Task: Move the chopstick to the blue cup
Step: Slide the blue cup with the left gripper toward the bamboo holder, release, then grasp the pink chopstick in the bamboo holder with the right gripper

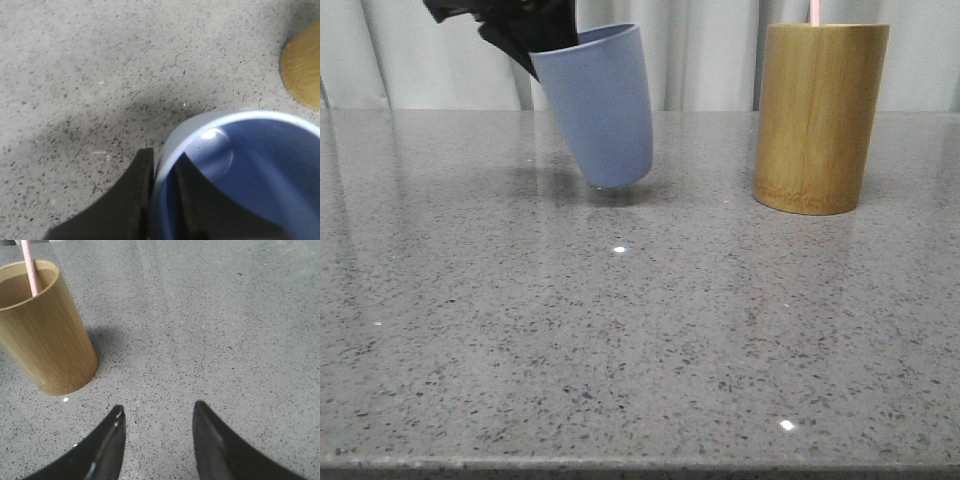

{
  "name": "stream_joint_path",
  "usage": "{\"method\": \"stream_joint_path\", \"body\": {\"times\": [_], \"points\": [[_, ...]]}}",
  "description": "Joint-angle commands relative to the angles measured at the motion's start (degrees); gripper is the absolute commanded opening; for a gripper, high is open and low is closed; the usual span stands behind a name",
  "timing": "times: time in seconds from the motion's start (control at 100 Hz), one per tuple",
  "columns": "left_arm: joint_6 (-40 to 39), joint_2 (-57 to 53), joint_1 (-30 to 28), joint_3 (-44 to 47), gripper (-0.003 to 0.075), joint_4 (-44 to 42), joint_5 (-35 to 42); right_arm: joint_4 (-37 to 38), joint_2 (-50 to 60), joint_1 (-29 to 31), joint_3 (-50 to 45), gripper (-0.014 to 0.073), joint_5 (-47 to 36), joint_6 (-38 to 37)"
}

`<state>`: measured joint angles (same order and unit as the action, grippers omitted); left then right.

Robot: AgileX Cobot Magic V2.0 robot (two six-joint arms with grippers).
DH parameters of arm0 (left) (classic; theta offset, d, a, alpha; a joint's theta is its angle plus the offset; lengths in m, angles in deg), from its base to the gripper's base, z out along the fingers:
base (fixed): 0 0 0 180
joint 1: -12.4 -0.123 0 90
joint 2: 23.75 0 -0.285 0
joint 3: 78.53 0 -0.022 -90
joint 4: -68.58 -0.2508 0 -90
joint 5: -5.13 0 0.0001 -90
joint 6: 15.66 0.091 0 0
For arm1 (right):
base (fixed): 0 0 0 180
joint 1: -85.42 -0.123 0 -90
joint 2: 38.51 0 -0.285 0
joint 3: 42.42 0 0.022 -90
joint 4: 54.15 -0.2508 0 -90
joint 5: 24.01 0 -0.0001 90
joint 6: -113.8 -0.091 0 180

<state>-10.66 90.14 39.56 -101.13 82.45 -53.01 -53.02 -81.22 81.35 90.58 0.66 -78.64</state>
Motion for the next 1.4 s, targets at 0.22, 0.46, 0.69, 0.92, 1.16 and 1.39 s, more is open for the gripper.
{"method": "stream_joint_path", "body": {"times": [0.22, 0.46, 0.69, 0.92, 1.16, 1.39], "points": [[-0.3, -2.0, 0.7, -4.0, 0.0236, 1.5, 1.1, 0.3, -0.4, 0.0, 2.0, 0.0341, -4.0, 0.0], [-0.3, -2.4, 0.7, -6.2, 0.0300, 2.1, 0.4, 0.3, -0.4, 0.0, 2.0, 0.0341, -4.0, 0.0], [-1.7, -5.5, 0.3, -6.3, 0.0295, 1.9, 0.5, 0.3, -0.4, 0.0, 2.0, 0.0341, -4.0, 0.0], [-5.0, -11.8, -2.5, -5.0, 0.0295, -2.9, 0.3, 0.3, -0.4, 0.0, 2.4, 0.0341, -3.3, 1.0], [-5.4, -23.3, -8.1, 6.0, 0.0295, -4.4, 4.0, 0.3, -0.4, 0.0, 6.8, 0.0341, 0.3, 2.0], [-5.7, -36.0, -10.9, 20.6, 0.0295, -4.5, 9.1, 0.0, -4.8, 0.0, 12.5, 0.0341, 4.4, 2.0]]}}
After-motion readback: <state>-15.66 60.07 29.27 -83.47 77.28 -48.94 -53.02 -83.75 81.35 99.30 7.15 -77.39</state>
